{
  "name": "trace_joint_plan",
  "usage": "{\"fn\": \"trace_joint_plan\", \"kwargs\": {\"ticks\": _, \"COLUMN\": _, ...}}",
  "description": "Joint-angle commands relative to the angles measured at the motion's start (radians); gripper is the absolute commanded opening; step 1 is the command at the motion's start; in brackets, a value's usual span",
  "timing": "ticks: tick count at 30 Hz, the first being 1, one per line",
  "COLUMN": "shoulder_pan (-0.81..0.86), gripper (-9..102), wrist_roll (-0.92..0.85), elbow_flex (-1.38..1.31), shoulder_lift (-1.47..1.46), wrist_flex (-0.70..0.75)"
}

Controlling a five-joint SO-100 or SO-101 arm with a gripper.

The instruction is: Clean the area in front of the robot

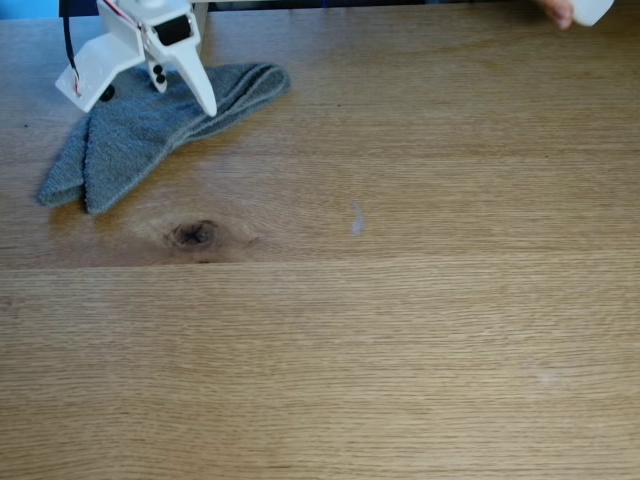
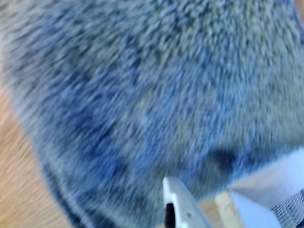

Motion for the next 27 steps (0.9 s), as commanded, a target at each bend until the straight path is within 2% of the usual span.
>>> {"fn": "trace_joint_plan", "kwargs": {"ticks": 1, "shoulder_pan": 0.043, "gripper": 50, "wrist_roll": -0.074, "elbow_flex": -0.127, "shoulder_lift": -0.037, "wrist_flex": -0.094}}
{"fn": "trace_joint_plan", "kwargs": {"ticks": 12, "shoulder_pan": 0.066, "gripper": 47, "wrist_roll": -0.365, "elbow_flex": -0.126, "shoulder_lift": -0.235, "wrist_flex": -0.408}}
{"fn": "trace_joint_plan", "kwargs": {"ticks": 16, "shoulder_pan": 0.081, "gripper": 45, "wrist_roll": -0.462, "elbow_flex": -0.126, "shoulder_lift": -0.284, "wrist_flex": -0.471}}
{"fn": "trace_joint_plan", "kwargs": {"ticks": 27, "shoulder_pan": 0.114, "gripper": 17, "wrist_roll": -0.511, "elbow_flex": -0.126, "shoulder_lift": -0.354, "wrist_flex": -0.492}}
